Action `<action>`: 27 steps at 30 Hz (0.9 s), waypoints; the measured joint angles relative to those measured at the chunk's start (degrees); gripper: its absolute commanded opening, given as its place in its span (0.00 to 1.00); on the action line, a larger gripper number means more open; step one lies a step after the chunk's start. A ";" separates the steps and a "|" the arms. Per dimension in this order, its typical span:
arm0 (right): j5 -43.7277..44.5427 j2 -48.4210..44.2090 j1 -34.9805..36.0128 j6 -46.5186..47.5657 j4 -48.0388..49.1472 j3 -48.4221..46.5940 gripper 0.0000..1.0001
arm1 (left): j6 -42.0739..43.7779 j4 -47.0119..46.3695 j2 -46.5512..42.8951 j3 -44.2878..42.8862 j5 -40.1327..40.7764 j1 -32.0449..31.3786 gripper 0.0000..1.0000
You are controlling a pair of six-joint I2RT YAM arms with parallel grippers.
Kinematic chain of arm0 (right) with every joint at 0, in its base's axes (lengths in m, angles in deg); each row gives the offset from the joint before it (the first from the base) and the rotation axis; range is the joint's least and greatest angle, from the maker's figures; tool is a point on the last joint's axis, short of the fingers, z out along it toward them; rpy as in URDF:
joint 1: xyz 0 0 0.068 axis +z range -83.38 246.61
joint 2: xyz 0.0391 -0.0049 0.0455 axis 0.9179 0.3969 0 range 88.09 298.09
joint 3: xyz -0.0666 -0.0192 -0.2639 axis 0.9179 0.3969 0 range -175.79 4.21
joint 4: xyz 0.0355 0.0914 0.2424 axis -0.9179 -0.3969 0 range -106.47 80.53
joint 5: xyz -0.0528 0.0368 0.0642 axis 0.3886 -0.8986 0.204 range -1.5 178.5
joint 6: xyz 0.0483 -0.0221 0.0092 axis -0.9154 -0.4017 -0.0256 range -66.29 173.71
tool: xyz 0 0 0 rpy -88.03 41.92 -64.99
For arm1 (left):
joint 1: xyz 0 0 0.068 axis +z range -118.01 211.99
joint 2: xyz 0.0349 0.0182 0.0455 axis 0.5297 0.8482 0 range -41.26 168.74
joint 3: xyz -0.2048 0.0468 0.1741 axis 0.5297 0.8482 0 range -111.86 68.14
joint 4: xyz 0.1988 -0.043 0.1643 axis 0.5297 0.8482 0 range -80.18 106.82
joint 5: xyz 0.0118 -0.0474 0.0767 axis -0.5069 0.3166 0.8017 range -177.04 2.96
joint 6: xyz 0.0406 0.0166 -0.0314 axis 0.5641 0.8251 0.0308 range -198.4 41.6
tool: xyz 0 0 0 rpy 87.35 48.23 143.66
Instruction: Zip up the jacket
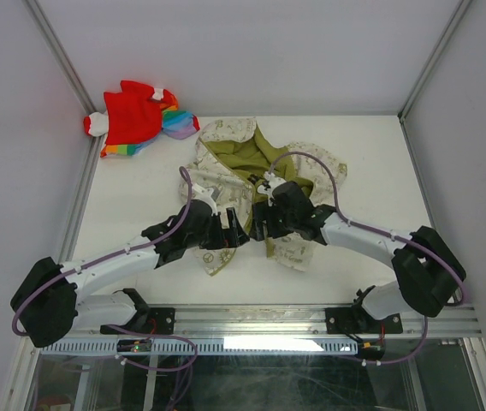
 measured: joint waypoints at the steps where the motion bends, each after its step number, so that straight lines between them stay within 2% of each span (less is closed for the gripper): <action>1: -1.49 0.61 0.94 0.63 0.44 -1.20 0.72 | -0.02 0.04 -0.26 0.24 0.00 0.00 0.92; 4: -4.28 2.21 3.50 3.52 0.24 -5.25 0.72 | -0.02 0.90 -1.51 0.98 0.24 0.11 0.91; 8: -5.03 1.86 3.69 4.17 -0.42 -5.66 0.72 | -0.22 0.76 -2.47 1.77 0.15 0.33 0.87; 14: 0.42 -5.46 3.96 3.76 -4.66 -3.89 0.68 | 0.00 -1.60 -0.79 1.77 -1.90 0.24 0.74; 21: 13.27 -10.84 2.56 -0.74 -10.60 0.92 0.67 | 2.73 -3.26 8.81 -2.38 -6.56 -0.52 0.64; 27: 16.55 -12.74 -0.44 -5.03 -12.28 9.18 0.67 | 7.91 -4.48 20.15 -11.10 -10.10 -0.52 0.59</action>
